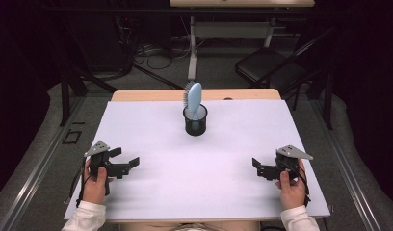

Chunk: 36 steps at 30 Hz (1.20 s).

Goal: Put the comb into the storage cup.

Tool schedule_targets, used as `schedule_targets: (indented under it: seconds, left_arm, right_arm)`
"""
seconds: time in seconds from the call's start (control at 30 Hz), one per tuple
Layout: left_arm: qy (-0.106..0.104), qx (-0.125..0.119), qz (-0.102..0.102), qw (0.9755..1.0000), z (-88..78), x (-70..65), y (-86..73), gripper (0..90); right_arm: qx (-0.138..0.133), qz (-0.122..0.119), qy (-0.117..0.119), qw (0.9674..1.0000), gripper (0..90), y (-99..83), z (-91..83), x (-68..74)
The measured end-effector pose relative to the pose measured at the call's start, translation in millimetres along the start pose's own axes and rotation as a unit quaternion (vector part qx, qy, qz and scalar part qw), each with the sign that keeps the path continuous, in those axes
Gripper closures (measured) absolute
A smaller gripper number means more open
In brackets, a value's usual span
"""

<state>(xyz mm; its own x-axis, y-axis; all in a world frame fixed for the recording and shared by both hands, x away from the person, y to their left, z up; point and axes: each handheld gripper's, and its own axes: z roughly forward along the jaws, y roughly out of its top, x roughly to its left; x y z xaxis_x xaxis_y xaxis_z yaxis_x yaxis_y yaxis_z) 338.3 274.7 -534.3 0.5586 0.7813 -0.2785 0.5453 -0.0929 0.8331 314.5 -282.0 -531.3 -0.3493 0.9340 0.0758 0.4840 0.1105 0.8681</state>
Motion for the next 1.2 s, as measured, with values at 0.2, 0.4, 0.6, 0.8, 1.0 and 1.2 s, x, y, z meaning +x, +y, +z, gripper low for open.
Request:
schedule_targets:
  seconds: [0.2,0.4,0.6,0.8,1.0,1.2]
  left_arm:
    - [0.003,0.001,0.004,1.0000,0.8,0.1,-0.4,2.1]
    - [0.003,0.002,0.003,1.0000,1.0,0.2,-0.8,2.2]
    - [0.004,-0.003,0.000,1.0000,0.0,0.8,-0.8,2.2]
    - [0.007,-0.001,0.000,1.0000,-0.1,1.2,-0.8,2.1]
    - [0.007,-0.002,-0.002,1.0000,-0.4,1.5,-0.8,2.2]
    - [0.010,-0.001,0.000,0.9999,-0.5,1.9,-0.6,2.1]
  right_arm:
    - [0.004,0.002,-0.001,1.0000,0.0,-1.0,1.4,-0.8]
    - [0.002,0.002,-0.003,1.0000,0.0,-1.3,1.2,-2.9]
    - [0.002,0.006,-0.004,1.0000,0.0,-1.5,0.9,-4.1]
    - [0.002,0.007,-0.004,1.0000,0.0,-1.7,1.2,-4.5]
    - [0.003,0.009,-0.006,0.9999,0.0,-2.0,1.1,-6.1]
    - [0.000,0.008,-0.006,0.9999,0.0,-2.2,1.7,-6.7]
